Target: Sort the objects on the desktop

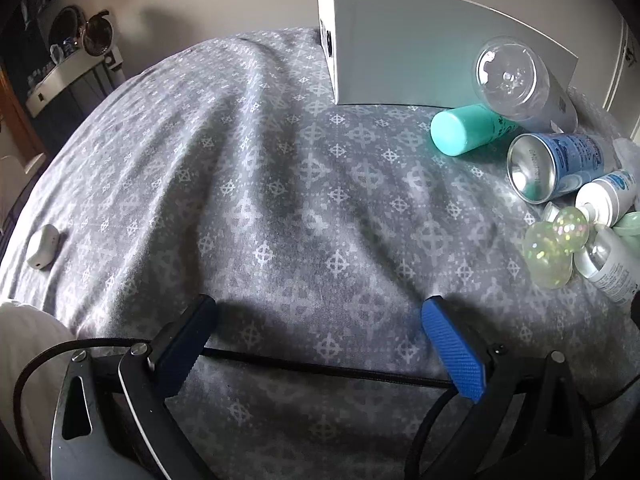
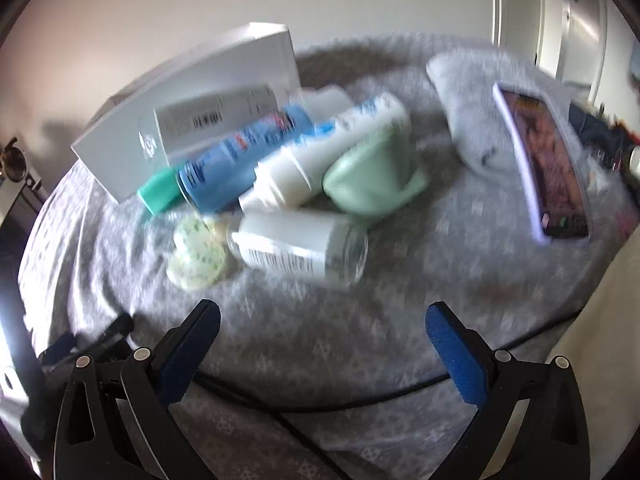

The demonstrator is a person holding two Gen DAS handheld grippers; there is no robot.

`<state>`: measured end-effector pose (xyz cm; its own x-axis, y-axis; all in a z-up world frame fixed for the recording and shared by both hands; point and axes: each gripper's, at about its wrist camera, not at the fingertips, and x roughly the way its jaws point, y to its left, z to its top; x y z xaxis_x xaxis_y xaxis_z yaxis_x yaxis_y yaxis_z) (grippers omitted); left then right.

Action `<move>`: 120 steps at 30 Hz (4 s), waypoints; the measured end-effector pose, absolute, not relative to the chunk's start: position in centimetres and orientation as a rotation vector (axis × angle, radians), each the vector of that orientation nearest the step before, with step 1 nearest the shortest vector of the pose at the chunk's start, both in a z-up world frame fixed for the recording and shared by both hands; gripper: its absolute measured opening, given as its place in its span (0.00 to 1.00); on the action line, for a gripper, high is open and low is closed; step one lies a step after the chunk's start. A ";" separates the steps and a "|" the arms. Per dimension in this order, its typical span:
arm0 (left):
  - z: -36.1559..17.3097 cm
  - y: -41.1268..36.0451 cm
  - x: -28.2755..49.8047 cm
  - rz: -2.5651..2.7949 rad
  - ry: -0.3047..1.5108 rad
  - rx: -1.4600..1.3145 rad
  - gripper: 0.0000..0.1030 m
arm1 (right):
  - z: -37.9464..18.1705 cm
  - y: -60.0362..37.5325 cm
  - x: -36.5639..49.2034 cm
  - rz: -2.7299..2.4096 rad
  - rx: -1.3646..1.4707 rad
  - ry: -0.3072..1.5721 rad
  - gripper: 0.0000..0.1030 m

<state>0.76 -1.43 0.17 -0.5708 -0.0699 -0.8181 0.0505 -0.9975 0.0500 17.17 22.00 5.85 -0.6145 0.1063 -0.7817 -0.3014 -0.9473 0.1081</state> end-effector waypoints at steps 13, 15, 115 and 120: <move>0.1 -0.9 2.0 -2.747 -0.061 1.323 1.00 | 2.9 18.2 8.1 2.517 -1.515 -0.463 1.00; 0.1 -0.7 2.1 -2.747 -0.064 1.319 1.00 | 2.9 17.6 8.1 2.537 -1.507 -0.514 1.00; -0.4 -0.8 1.7 -2.731 -0.036 1.296 1.00 | 4.6 27.6 5.2 2.583 -1.520 -0.220 0.72; -0.5 -0.8 1.7 -2.731 -0.035 1.296 1.00 | 7.7 27.8 6.7 2.630 -1.400 -0.167 0.64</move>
